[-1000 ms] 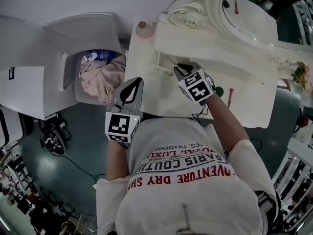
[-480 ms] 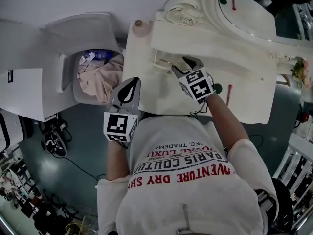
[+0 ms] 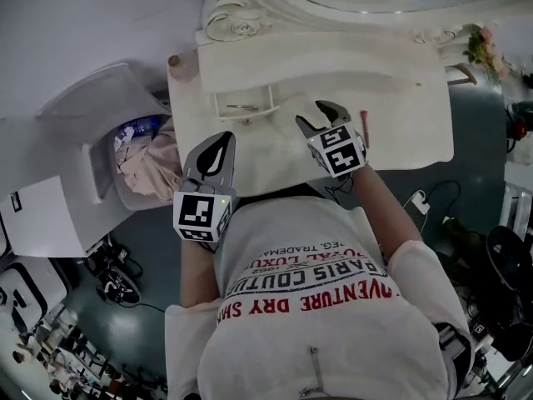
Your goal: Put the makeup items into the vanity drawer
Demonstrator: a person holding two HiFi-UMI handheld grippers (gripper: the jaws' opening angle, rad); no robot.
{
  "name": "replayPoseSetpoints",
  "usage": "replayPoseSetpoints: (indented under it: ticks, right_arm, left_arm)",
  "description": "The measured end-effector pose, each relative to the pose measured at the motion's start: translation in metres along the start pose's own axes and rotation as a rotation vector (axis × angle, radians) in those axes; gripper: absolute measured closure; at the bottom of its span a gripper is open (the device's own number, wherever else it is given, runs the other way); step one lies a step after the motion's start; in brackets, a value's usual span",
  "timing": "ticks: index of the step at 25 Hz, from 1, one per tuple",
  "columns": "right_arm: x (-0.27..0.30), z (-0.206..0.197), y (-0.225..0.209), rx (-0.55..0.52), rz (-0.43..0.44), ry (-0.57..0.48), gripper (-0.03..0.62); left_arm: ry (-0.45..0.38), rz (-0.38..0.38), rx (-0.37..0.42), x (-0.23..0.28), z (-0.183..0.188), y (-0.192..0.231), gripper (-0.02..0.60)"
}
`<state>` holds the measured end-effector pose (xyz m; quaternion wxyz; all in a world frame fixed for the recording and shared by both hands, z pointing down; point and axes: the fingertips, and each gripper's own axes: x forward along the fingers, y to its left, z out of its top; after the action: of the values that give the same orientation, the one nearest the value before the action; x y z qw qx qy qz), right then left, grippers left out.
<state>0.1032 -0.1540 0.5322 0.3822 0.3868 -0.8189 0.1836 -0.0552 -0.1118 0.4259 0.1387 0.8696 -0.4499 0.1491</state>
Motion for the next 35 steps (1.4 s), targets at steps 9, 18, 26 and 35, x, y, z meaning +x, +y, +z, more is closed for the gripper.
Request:
replayPoseSetpoints:
  ticks: [9,18,26,35]
  right_arm:
    - [-0.027,-0.094,-0.045,0.15,-0.114,0.093,0.388]
    - [-0.01,-0.134,-0.074,0.194,-0.129,0.149,0.381]
    - [0.0,-0.138,-0.074,0.227,-0.104,0.144,0.379]
    - [-0.012,-0.118,-0.072,0.166,-0.092,0.119,0.56]
  left_arm:
    - [0.057,-0.171,0.051,0.054,-0.004,-0.055,0.571]
    - [0.108,-0.202,0.066,0.079,-0.009,-0.076,0.571]
    - [0.135,-0.182,0.055,0.082,-0.02,-0.076,0.571]
    - [0.108,-0.167,0.049,0.074,-0.014,-0.075,0.571]
